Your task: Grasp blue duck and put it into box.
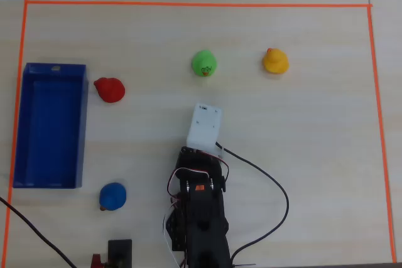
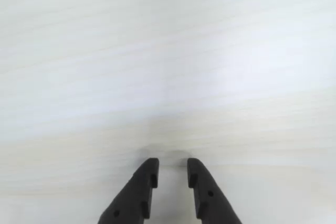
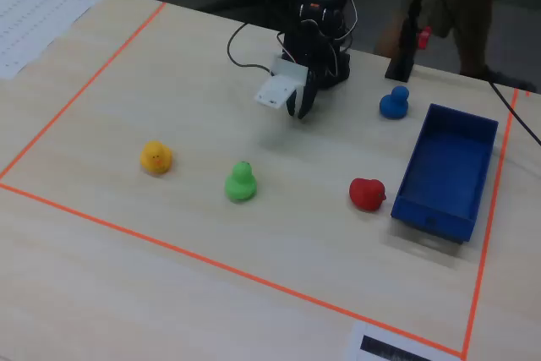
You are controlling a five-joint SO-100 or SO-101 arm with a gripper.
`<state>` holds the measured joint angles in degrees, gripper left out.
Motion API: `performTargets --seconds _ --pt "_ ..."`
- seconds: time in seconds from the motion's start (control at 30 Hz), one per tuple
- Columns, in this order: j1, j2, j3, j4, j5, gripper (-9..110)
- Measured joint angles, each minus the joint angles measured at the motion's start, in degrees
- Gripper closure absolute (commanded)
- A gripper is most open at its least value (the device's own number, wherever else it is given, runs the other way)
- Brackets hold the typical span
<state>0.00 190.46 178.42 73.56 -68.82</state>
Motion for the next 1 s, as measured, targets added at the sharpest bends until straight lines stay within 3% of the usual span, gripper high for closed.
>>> performTargets --seconds 0.83,1.0 --pt "0.00 0.00 0.00 0.00 0.00 97" --pt "0.00 0.00 0.00 0.09 -0.70 101"
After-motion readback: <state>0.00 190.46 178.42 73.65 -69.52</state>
